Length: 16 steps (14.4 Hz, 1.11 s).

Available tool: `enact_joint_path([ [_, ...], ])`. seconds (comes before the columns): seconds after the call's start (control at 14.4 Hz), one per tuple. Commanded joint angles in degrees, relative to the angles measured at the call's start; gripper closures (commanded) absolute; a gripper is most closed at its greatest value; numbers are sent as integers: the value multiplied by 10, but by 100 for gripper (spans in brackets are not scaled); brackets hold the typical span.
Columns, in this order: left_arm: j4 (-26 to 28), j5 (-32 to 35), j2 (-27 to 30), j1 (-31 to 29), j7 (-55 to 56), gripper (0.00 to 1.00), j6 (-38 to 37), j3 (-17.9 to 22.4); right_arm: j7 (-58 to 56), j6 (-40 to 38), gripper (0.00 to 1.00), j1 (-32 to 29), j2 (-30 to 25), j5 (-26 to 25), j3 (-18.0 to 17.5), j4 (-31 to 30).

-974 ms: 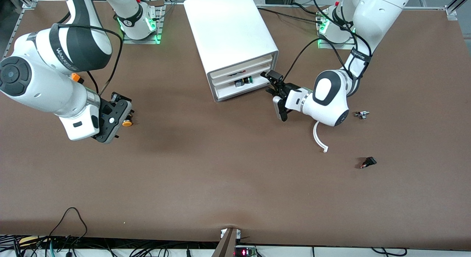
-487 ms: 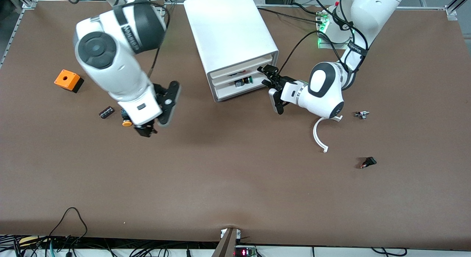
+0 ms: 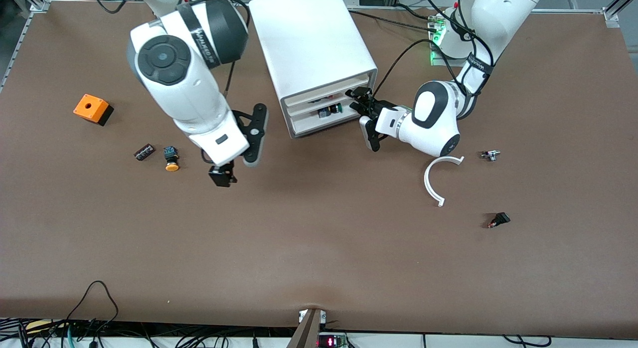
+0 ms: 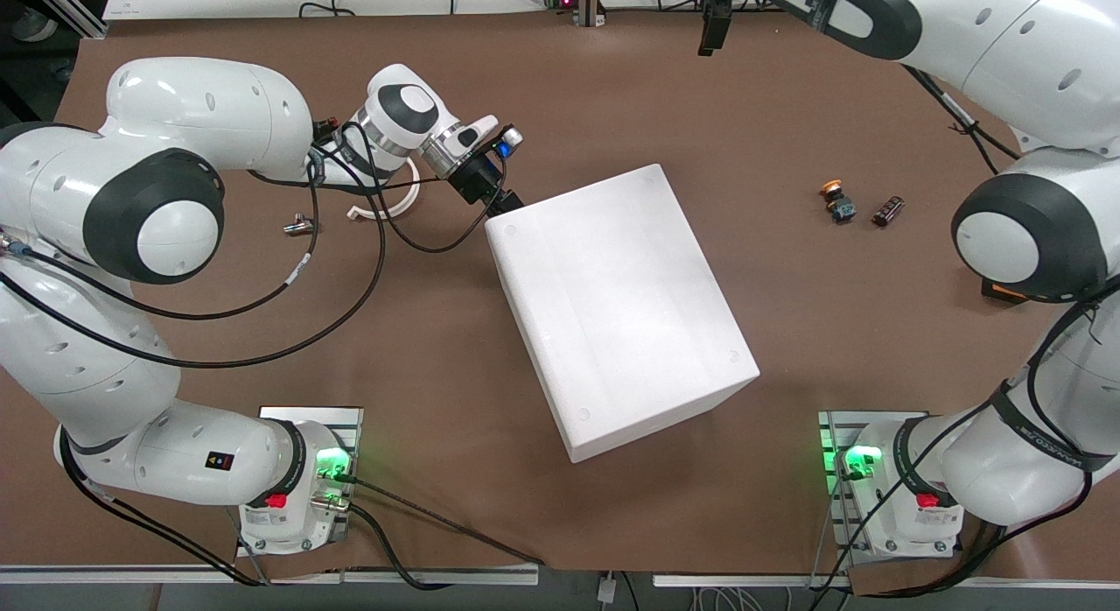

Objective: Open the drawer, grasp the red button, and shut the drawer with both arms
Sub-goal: 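Pull the drawer open with the left gripper while the right gripper nears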

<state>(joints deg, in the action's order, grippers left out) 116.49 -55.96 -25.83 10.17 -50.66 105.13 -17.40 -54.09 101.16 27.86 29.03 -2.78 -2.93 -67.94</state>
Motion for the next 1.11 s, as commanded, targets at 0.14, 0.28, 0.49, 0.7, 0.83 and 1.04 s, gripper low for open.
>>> enact_joint_path([
  [0.14, 22, -17, 16, 0, -15, 68, 24, -7, -8, 4, 0, -7, 40, -5, -4, 38],
  [0.28, 21, -17, 15, 0, -15, 95, 24, -8, -8, 11, 0, -7, 46, -6, -3, 39],
  [0.49, 20, -17, 11, 0, -15, 100, 24, -11, -4, 29, 0, -6, 58, -5, -3, 38],
  [0.7, 17, -17, 11, 0, -15, 100, 24, -11, -6, 40, 0, -6, 65, -5, -3, 38],
  [0.83, 17, -17, 11, 0, -15, 100, 24, -11, -8, 40, 0, -7, 65, -5, -3, 38],
  [1.04, 10, -16, 11, -1, -15, 100, 24, -11, -22, 52, 0, -7, 68, -4, -3, 38],
])
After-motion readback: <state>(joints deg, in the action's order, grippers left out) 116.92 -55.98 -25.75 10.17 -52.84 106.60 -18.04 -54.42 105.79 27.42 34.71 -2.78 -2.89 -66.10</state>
